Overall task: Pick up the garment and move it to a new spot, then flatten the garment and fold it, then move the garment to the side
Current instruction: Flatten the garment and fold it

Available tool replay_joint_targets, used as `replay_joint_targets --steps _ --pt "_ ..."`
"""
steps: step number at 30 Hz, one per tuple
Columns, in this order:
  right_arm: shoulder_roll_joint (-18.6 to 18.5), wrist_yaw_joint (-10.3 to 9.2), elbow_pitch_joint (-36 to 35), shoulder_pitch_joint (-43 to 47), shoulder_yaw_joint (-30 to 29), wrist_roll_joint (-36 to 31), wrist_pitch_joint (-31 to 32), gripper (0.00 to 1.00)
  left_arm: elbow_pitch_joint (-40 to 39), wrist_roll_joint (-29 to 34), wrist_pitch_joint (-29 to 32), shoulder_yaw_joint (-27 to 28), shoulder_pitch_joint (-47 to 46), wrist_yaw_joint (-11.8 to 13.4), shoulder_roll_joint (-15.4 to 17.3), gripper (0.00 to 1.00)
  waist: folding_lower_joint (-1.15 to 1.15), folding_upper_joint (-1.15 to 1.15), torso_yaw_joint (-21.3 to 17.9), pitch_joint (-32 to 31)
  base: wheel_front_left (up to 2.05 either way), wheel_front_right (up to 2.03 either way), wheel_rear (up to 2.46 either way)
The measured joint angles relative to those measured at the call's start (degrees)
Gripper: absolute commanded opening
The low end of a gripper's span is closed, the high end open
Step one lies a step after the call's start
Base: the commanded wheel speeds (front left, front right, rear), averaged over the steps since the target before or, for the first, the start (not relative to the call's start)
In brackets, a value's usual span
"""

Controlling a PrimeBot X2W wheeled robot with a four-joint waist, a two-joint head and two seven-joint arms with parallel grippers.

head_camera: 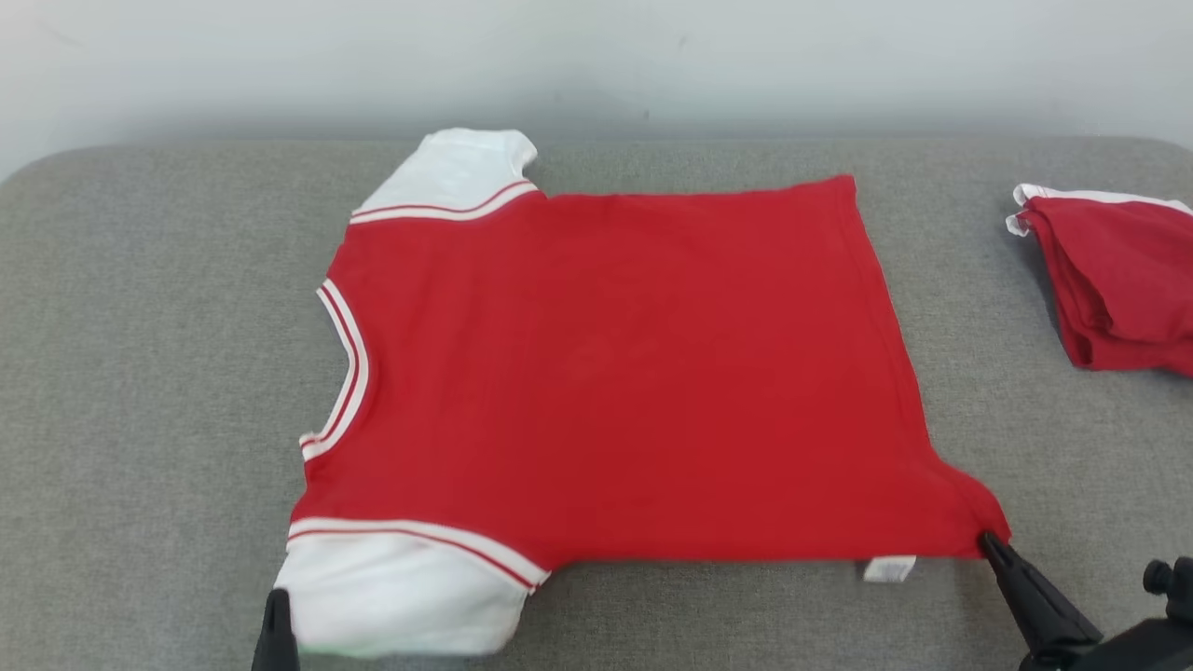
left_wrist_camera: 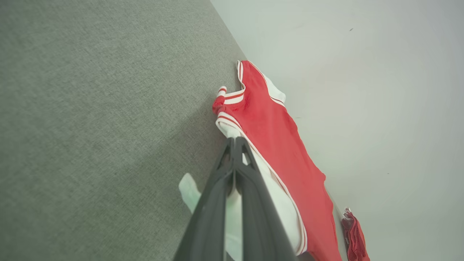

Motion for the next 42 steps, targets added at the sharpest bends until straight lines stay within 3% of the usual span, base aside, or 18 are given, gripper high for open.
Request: replay_joint_targets --steps 8,14,19,25,42 --pt "1.85 0.0 -2.81 7.19 -5.06 -2.68 4.78 0.0 -1.53 0.54 0.12 -0.78 6.1 0.87 -0.4 0.0 0.01 0.01 0.11 -0.65 0.0 0.0 0.0" --pt "4.98 0.0 -4.05 8.64 -7.91 -5.02 8.37 0.0 -1.46 1.34 0.48 -1.68 5.5 0.93 -0.42 0.0 0.01 0.01 0.12 -0.59 0.0 0.0 0.0" --pt "7.05 0.0 -4.83 8.01 -10.45 -5.63 10.93 0.0 -1.04 -0.47 1.44 -0.8 -0.05 -0.41 -1.44 0.0 0.02 0.01 0.17 -1.07 0.0 0.0 0.0" --pt "8.17 0.0 -4.97 4.0 -11.06 -6.47 14.94 0.0 2.74 0.25 3.2 0.26 -7.93 -0.79 0.92 0.0 0.02 0.01 -0.59 -1.32 0.0 0.0 0.0" --pt "11.57 0.0 7.17 -16.55 -10.91 -5.55 22.45 0.0 25.9 -0.46 12.78 -2.29 -33.56 -3.05 2.94 0.0 0.02 0.02 -1.9 1.25 0.0 0.0 0.0"
